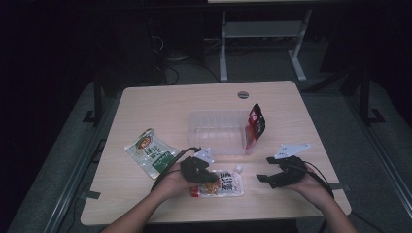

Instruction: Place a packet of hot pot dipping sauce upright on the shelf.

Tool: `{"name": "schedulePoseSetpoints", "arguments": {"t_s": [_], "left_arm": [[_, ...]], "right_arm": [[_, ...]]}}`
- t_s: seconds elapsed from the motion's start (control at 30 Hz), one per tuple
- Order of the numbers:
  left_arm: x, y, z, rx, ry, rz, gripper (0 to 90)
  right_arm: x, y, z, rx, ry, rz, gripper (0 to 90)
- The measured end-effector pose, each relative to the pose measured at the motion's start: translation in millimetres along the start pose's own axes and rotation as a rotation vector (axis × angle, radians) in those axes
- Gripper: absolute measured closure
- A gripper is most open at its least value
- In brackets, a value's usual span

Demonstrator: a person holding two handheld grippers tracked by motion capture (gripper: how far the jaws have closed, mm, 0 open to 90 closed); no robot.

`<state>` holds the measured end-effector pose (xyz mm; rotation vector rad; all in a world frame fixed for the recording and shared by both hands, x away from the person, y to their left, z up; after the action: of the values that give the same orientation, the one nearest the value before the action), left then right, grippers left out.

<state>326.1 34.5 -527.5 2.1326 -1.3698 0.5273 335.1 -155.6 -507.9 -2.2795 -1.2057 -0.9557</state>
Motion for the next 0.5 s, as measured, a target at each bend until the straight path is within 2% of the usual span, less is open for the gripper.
{"name": "schedulePoseSetpoints", "arguments": {"t_s": [0.13,0.23,0.3,0.37,0.5], "left_arm": [[-1.9,-1.4,3.2,0.009,-0.018,0.009,89.9],[-2.3,-0.2,6.3,0.03,-0.023,0.009,90.0],[-2.8,0.4,7.4,0.04,-0.036,0.009,90.0],[-2.6,-0.1,8.5,0.044,-0.053,0.006,90.0],[-2.1,-0.5,9.0,0.036,-0.058,-0.018,90.0]], "right_arm": [[-0.1,-1.8,0.8,0.01,-0.002,0.0,21.2],[0.6,-4.5,1.3,0.025,-0.003,0.002,19.8],[1.1,-7.2,1.9,0.044,-0.008,-0.006,18.9],[1.7,-11.8,2.3,0.068,-0.013,0.007,18.8],[1.7,-19.1,5.9,0.11,-0.025,0.008,17.8]]}}
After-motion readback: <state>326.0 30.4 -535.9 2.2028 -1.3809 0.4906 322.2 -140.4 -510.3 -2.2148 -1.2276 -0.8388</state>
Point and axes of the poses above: each handheld gripper's, and its own axes: z roughly forward along the jaws, x roughly out of its top, y roughly to its right, the point moved 10 cm from there along z, roughly forward along the jaws, and after that the axes turned 6 degrees about -z, right-handed, at the moved point
